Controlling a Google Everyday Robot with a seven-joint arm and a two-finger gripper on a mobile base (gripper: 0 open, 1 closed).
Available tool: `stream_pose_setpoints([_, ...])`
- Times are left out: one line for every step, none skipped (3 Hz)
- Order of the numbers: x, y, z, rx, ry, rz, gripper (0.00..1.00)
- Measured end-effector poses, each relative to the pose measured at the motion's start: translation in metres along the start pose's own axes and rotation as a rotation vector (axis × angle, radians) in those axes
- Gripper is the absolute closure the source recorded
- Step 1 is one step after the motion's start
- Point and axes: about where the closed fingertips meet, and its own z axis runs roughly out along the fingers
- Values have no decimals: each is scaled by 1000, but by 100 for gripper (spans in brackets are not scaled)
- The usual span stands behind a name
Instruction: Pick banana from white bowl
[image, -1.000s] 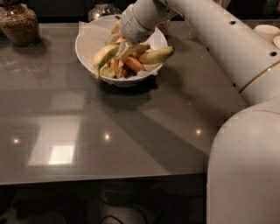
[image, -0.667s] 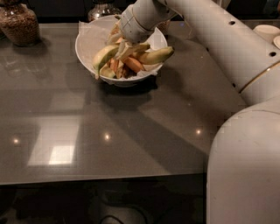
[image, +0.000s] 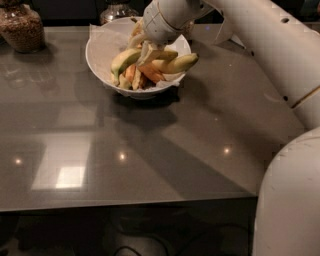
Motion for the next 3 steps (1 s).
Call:
stream_pose_setpoints([-6, 14, -32, -5, 31, 11, 100])
stream_pose_setpoints([-15, 35, -71, -11, 66, 34, 100])
stream_pose_setpoints([-26, 53, -109, -23, 106, 59, 100])
